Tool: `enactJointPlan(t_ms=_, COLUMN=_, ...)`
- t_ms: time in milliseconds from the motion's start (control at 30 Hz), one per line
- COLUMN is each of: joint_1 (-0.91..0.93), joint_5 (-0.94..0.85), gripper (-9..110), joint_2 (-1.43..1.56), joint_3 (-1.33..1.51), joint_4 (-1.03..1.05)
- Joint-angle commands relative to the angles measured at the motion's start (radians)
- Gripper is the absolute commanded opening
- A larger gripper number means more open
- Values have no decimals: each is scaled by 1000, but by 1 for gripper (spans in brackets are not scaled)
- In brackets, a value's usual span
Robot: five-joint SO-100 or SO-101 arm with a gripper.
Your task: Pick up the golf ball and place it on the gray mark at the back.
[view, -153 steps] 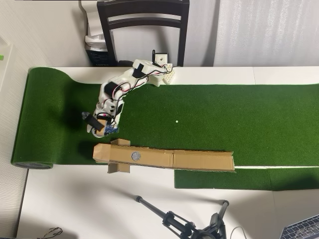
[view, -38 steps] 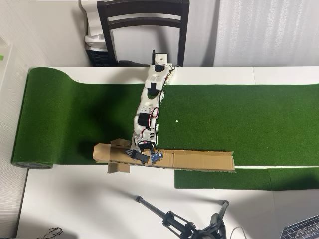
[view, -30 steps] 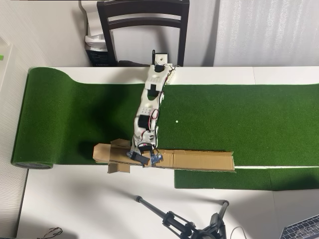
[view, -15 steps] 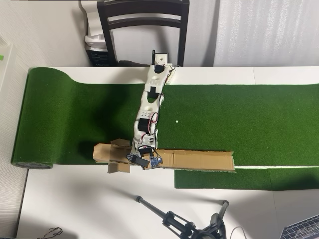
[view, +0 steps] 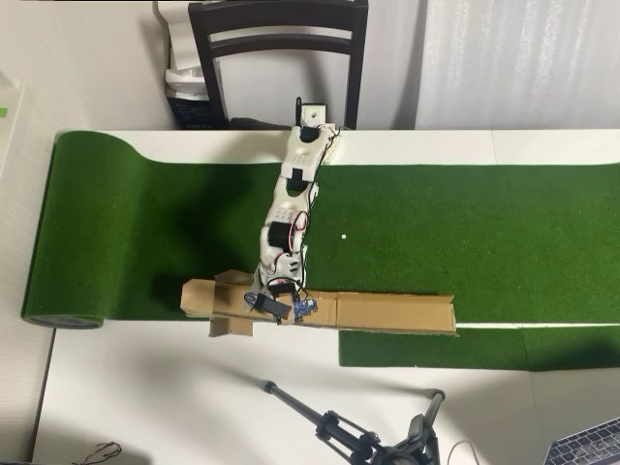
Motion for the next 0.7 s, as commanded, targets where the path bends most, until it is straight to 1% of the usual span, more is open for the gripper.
enactJointPlan(t_ms=0, joint_1=6, joint_5=-31, gripper=48, joint_2=84, joint_3=-158, joint_4=43)
enactJointPlan(t_ms=300, joint_1=32, joint_5=-202, gripper=48, joint_2=397, joint_3=-153, joint_4=52)
enactJointPlan(t_ms=467, joint_1=35, joint_5=-213, gripper=48, joint_2=497, joint_3=-137, joint_4=52)
enactJointPlan(t_ms=667, joint_1=37, joint_5=-210, gripper=48, joint_2=554, joint_3=12, joint_4=54)
